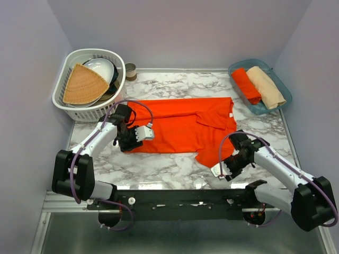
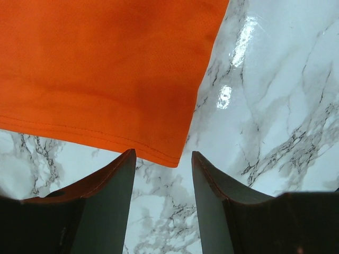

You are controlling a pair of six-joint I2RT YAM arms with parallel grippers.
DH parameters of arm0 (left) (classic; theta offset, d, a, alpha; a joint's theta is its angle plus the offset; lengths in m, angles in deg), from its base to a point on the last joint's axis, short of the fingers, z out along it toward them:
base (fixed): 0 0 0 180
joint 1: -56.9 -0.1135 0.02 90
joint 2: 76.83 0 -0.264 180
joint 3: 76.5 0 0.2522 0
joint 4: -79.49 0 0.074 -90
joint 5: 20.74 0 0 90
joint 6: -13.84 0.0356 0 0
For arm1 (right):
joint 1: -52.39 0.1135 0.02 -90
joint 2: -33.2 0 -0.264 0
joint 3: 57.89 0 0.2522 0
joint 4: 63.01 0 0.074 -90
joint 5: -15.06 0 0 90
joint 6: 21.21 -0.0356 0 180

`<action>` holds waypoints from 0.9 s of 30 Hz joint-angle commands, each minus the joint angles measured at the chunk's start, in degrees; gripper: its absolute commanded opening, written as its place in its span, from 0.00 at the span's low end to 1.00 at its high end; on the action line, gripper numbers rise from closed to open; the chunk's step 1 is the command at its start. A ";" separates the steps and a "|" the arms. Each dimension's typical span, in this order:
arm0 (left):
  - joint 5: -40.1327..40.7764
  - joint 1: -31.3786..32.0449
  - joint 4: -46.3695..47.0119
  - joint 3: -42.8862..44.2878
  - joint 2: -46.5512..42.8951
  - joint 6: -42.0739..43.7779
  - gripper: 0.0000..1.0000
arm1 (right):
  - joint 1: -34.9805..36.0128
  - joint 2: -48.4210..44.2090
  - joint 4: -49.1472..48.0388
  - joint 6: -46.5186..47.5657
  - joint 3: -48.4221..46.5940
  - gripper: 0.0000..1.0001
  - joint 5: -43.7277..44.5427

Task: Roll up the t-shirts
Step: Fold the T-shirt at the center of the board.

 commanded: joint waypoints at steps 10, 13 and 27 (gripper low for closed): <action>-0.01 -0.90 1.07 -1.98 -0.23 -1.96 0.56 | 3.44 8.10 -8.46 -1.11 1.07 0.45 5.97; 0.35 -1.25 0.98 -2.07 -0.14 -1.00 0.56 | 3.88 9.69 -9.60 -0.41 1.60 0.41 8.61; -9.58 -9.16 -6.05 -4.26 -7.61 21.14 0.63 | 4.24 3.55 -16.99 -25.69 0.19 0.01 7.56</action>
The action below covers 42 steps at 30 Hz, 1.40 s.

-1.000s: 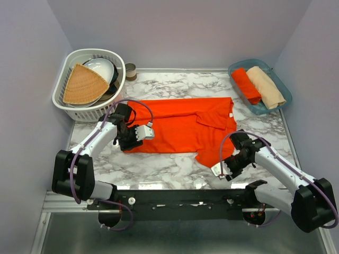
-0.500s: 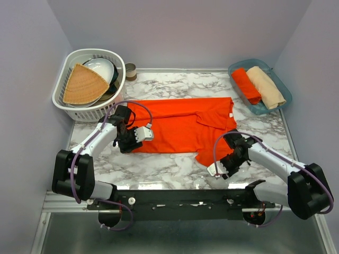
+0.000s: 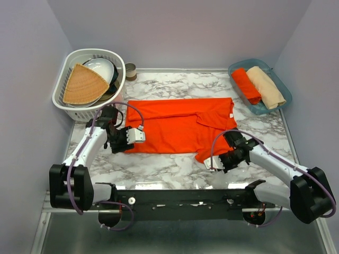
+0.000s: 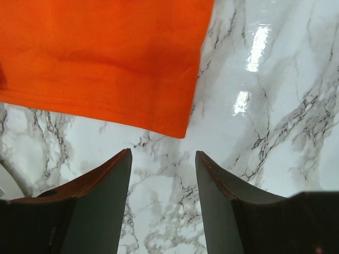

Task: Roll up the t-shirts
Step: Fold the T-shirt at the center of the board.

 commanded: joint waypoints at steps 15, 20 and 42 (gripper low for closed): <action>-2.51 -0.62 -1.52 -2.37 4.88 15.10 0.58 | 0.39 -3.40 -5.46 -21.30 -0.75 0.01 0.27; -2.34 -0.62 1.02 -3.15 7.61 14.84 0.57 | 0.39 -3.48 -4.76 -20.69 -0.40 0.01 0.45; 1.64 -0.62 -1.06 -6.41 6.31 11.68 0.00 | 0.39 -14.11 4.82 -33.32 -4.96 0.01 8.35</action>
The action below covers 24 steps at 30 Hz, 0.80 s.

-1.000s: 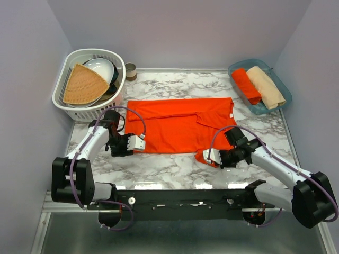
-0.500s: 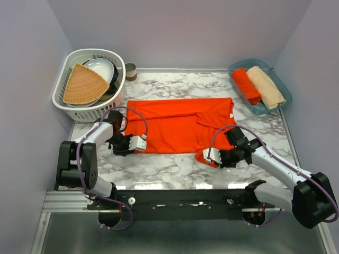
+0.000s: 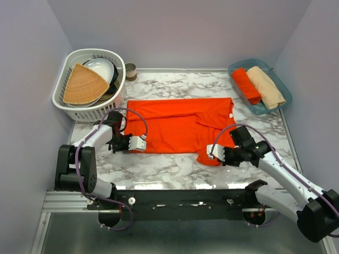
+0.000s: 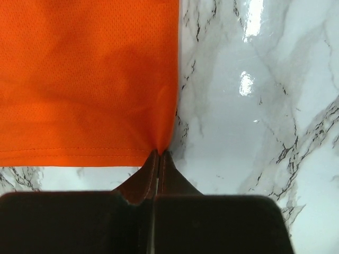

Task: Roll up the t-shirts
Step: Fold the T-shirt at the center of the board.

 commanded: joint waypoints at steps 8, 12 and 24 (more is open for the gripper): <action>-0.98 -0.51 -19.61 -0.59 -15.52 -1.72 0.00 | 0.13 -10.71 11.02 -10.74 -7.46 0.01 8.97; -2.13 -0.42 -22.27 -1.73 -20.11 -2.34 0.00 | 0.13 -13.27 10.14 -10.73 -5.89 0.01 9.76; -2.04 -0.25 -13.74 1.42 -12.31 -14.37 0.00 | -2.33 -3.62 -1.72 -12.26 -11.93 0.01 10.47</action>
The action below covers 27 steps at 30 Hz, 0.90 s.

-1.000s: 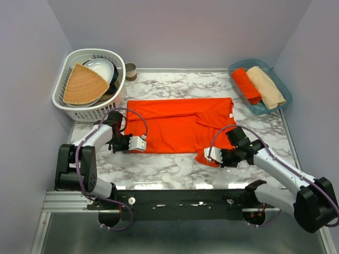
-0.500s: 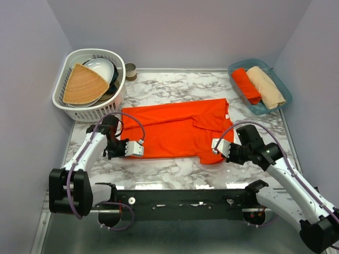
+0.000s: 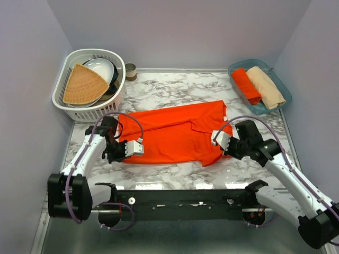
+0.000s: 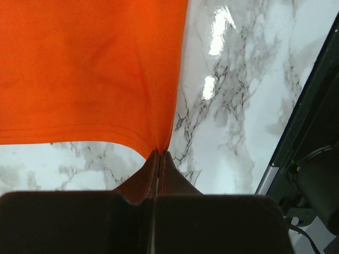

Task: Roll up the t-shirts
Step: Fold the T-shirt at the center of the board.

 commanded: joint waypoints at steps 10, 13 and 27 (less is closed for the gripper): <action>3.61 -0.18 10.83 11.77 15.77 -9.80 0.00 | -11.94 23.63 -11.92 8.43 -19.29 0.01 -0.05; 7.65 -0.09 17.33 14.05 18.50 -15.69 0.00 | -12.47 28.02 -13.50 9.66 -21.83 0.01 0.12; 12.05 0.96 21.03 22.41 29.93 -21.41 0.00 | -12.55 45.77 -17.20 10.89 -34.57 0.01 0.39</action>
